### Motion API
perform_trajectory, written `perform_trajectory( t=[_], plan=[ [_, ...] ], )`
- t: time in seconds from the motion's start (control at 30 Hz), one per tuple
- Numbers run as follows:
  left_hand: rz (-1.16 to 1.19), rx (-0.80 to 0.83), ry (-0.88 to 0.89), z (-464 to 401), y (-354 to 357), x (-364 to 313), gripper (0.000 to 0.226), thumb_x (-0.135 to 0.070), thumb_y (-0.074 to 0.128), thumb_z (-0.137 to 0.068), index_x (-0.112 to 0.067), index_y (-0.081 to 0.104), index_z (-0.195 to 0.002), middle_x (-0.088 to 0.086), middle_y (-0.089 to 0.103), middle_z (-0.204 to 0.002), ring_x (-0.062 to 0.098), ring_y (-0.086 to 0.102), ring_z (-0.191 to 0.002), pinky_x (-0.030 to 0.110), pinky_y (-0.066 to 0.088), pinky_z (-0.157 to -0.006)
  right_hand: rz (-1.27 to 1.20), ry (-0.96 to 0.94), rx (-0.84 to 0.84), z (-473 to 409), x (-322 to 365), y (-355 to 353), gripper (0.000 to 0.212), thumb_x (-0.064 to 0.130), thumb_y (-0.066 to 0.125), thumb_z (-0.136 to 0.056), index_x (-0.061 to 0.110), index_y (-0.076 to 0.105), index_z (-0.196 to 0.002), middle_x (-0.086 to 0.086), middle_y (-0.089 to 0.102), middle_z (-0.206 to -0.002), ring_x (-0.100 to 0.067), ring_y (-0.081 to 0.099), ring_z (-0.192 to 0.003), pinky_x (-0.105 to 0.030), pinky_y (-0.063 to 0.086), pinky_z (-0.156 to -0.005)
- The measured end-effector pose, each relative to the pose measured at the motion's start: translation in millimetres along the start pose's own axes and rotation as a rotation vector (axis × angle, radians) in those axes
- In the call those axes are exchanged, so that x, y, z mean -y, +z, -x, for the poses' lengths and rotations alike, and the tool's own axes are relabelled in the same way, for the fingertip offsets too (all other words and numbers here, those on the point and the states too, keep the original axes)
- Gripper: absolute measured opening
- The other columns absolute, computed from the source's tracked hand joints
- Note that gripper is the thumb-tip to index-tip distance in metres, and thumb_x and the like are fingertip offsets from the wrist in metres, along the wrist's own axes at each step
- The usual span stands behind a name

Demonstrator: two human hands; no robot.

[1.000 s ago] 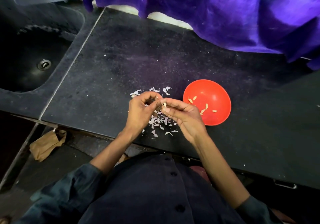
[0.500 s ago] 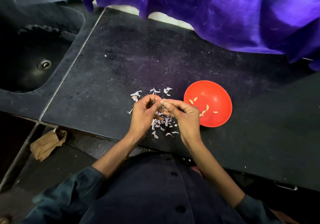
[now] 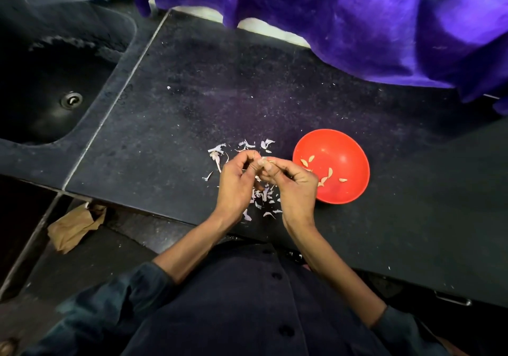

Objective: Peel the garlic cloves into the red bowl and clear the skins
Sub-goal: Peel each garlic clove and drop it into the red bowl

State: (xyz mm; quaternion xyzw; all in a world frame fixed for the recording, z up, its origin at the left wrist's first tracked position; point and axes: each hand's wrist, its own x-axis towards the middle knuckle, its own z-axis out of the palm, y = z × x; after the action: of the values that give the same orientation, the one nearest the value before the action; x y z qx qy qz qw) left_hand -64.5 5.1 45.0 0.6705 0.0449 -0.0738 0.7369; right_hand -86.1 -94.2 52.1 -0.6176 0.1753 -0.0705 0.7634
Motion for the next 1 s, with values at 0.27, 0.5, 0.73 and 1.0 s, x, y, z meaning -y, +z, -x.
perform_trajectory(
  t=[0.27,0.5,0.73,1.0],
  plan=[
    [-0.002,0.032,0.037,-1,-5,-4,0.016,-0.010,0.052,-0.099,-0.014,0.059,-0.084,-0.004,0.064,-0.076,0.015,0.063,-0.071,0.028,0.054,-0.056,-0.006,-0.016,0.045,-3,3,-2,0.012,-0.001,0.068,-0.084,0.002,0.073,-0.095,-0.004,0.075,-0.086,-0.015,0.070,-0.076,-0.023,0.056,-0.071],
    [0.045,-0.031,0.017,-4,-16,-5,0.011,-0.005,0.064,-0.090,-0.007,0.057,-0.098,0.008,0.063,-0.083,0.015,0.061,-0.070,0.025,0.054,-0.054,-0.056,0.064,0.057,-8,2,-14,0.012,-0.001,0.064,-0.087,0.002,0.070,-0.097,-0.008,0.070,-0.092,-0.021,0.068,-0.083,-0.030,0.057,-0.075],
    [-0.172,0.062,0.135,1,-19,-4,0.017,-0.008,0.063,-0.092,-0.017,0.071,-0.103,0.000,0.072,-0.101,0.011,0.069,-0.081,0.024,0.056,-0.059,-0.013,0.070,0.110,-6,2,-17,0.019,-0.005,0.058,-0.091,0.000,0.066,-0.107,-0.015,0.069,-0.097,-0.019,0.069,-0.083,-0.030,0.057,-0.078],
    [-0.062,0.179,0.090,7,-24,-11,0.011,-0.008,0.063,-0.092,-0.008,0.070,-0.100,0.011,0.071,-0.094,0.015,0.066,-0.079,0.026,0.057,-0.061,-0.287,0.321,0.196,-4,7,-21,0.011,-0.002,0.057,-0.090,0.000,0.065,-0.097,-0.015,0.071,-0.086,-0.021,0.069,-0.074,-0.029,0.058,-0.068]
  ],
)
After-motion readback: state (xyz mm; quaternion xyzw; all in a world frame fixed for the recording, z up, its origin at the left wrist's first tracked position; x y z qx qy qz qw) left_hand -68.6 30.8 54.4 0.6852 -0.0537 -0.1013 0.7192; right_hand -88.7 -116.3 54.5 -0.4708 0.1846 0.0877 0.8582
